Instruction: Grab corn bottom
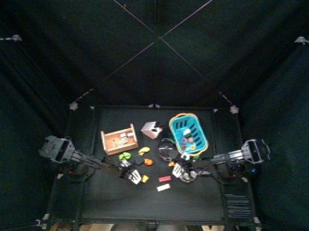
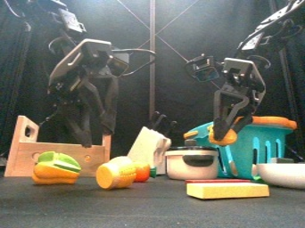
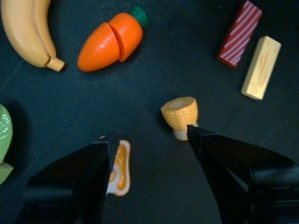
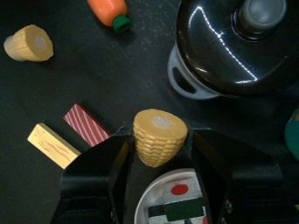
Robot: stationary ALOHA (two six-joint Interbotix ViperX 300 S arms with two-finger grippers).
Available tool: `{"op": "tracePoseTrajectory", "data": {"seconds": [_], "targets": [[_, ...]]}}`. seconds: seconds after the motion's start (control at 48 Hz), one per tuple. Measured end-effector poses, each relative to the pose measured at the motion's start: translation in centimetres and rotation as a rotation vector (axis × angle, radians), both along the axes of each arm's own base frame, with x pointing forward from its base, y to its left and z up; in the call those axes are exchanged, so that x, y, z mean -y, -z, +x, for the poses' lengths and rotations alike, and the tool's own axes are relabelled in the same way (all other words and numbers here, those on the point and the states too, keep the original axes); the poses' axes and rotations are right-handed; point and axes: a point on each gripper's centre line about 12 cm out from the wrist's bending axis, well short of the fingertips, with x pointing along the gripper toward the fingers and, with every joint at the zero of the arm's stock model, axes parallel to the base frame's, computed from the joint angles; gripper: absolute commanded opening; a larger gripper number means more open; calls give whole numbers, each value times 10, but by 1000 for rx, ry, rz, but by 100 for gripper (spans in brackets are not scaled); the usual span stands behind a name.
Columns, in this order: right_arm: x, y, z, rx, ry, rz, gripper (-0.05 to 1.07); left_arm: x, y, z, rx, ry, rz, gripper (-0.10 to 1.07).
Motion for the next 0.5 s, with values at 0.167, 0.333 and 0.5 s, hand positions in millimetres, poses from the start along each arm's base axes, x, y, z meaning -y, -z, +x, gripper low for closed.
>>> {"op": "tracePoseTrajectory", "data": {"seconds": [0.167, 0.333, 0.5], "targets": [[1, 1, -2, -3, 3, 1, 66, 6, 18, 7, 16, -66, 27, 96], [1, 1, -3, -5, 3, 2, 66, 20, 20, 15, 45, -71, 24, 96], [1, 2, -3, -6, 4, 3, 66, 30, 14, 21, 67, -59, 6, 96]]}}
